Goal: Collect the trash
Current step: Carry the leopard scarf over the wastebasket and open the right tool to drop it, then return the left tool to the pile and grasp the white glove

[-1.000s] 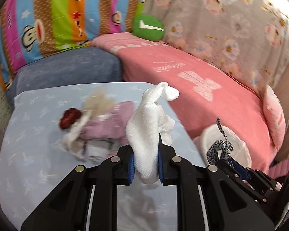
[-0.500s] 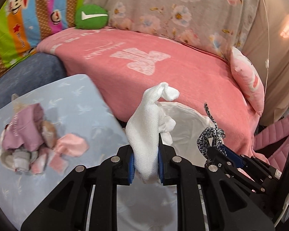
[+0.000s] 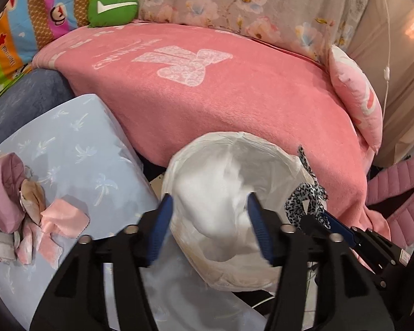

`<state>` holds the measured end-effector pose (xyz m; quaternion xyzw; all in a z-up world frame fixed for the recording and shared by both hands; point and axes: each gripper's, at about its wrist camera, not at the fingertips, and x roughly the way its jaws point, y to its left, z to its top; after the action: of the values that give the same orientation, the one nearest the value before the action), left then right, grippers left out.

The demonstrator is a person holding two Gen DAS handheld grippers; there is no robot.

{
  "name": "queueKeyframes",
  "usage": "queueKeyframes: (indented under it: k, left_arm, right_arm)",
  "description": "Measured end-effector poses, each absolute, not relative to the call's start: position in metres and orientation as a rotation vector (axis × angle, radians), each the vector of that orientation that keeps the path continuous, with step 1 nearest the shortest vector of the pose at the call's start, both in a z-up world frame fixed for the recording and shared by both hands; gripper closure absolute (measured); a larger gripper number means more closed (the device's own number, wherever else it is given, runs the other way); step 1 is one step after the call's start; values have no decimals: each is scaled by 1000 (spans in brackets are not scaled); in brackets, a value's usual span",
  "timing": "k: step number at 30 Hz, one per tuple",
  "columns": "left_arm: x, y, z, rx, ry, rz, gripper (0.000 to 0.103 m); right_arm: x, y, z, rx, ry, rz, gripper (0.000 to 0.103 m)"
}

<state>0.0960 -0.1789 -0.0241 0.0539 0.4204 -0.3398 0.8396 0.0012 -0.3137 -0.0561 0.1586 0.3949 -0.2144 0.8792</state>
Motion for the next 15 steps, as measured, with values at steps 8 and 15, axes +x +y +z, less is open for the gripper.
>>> queueKeyframes:
  k: [8, 15]
  left_arm:
    - [106, -158, -22, 50, 887, -640, 30]
    - [109, -132, -19, 8, 878, -565, 30]
  right_arm:
    - [9, -301, -49, 278, 821, -461, 61]
    - [12, -283, -39, 245, 815, -433, 51]
